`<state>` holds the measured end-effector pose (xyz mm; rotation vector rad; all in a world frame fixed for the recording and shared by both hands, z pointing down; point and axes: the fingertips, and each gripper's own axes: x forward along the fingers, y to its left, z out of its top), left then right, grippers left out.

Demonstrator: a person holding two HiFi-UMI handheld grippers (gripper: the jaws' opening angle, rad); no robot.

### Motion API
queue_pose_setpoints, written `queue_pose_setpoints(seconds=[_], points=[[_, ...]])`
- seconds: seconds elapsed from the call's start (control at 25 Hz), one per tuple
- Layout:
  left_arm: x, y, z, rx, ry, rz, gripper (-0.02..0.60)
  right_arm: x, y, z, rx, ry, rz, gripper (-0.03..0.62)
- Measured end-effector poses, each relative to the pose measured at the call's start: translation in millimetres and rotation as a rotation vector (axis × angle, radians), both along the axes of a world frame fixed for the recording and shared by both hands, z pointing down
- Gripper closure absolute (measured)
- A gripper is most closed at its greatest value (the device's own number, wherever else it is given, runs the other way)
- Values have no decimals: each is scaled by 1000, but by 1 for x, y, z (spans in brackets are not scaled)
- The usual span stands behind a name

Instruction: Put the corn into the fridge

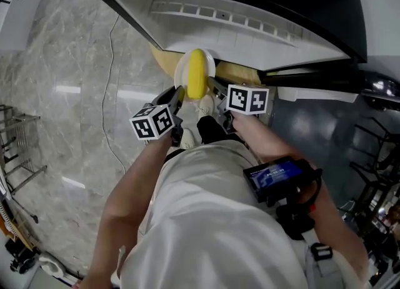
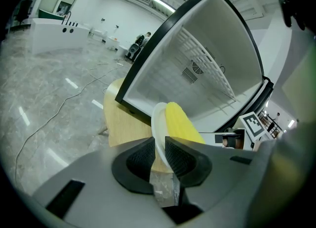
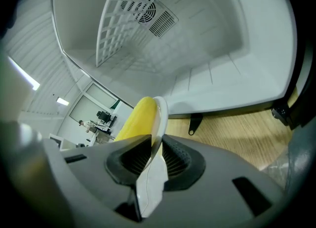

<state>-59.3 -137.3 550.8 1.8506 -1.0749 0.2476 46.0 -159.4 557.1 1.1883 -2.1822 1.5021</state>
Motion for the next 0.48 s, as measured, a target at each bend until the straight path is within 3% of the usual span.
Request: queue_pose_setpoints(seconds=[0.48], points=[[-3,-11,10,1,0,-30,518,-5,-14,10,7,2,-34,533]])
